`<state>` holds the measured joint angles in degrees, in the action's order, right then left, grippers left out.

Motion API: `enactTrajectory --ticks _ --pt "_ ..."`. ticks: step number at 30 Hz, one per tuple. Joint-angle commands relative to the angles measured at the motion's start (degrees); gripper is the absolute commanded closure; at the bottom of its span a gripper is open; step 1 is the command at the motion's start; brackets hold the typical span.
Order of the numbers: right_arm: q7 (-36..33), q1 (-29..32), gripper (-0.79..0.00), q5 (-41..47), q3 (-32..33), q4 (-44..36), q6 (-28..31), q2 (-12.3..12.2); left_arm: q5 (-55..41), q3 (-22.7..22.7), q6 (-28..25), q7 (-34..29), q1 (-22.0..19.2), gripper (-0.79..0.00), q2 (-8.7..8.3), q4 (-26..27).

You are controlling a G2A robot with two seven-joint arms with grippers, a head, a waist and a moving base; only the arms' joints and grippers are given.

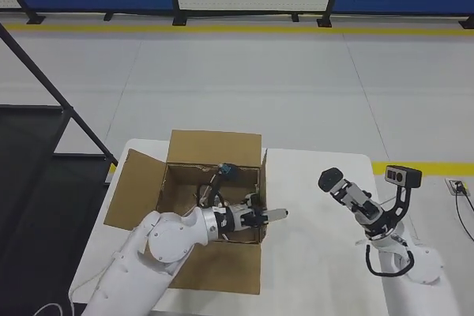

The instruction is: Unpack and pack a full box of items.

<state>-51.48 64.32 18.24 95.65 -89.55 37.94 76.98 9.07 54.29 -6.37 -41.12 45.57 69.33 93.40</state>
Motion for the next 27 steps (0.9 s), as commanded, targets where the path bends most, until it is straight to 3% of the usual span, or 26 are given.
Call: enactTrajectory --ticks 1,7,16,23,27 --pt "1.19 1.45 -0.785 0.13 0.93 -0.64 0.58 -0.21 0.56 -2.54 0.39 1.1 -1.34 -0.785 0.72 -1.44" --pt "4.08 5.07 -0.785 -0.3 2.76 -2.7 1.66 -0.76 1.78 -8.41 1.55 4.46 -4.53 -0.785 2.93 -6.51" --pt "11.04 8.02 -0.785 -5.5 4.13 -4.69 0.57 -1.29 3.04 -13.82 3.57 3.33 -8.14 -0.785 5.52 -13.32" --pt "15.52 8.79 -0.785 -8.06 3.57 -5.27 -0.4 -1.52 3.86 -15.18 4.16 2.25 -9.02 -0.785 6.63 -15.28" --pt "18.41 8.66 -0.785 -9.77 2.84 -5.91 -1.69 -1.58 3.08 -13.41 3.18 1.97 -8.22 -0.785 6.44 -12.96"
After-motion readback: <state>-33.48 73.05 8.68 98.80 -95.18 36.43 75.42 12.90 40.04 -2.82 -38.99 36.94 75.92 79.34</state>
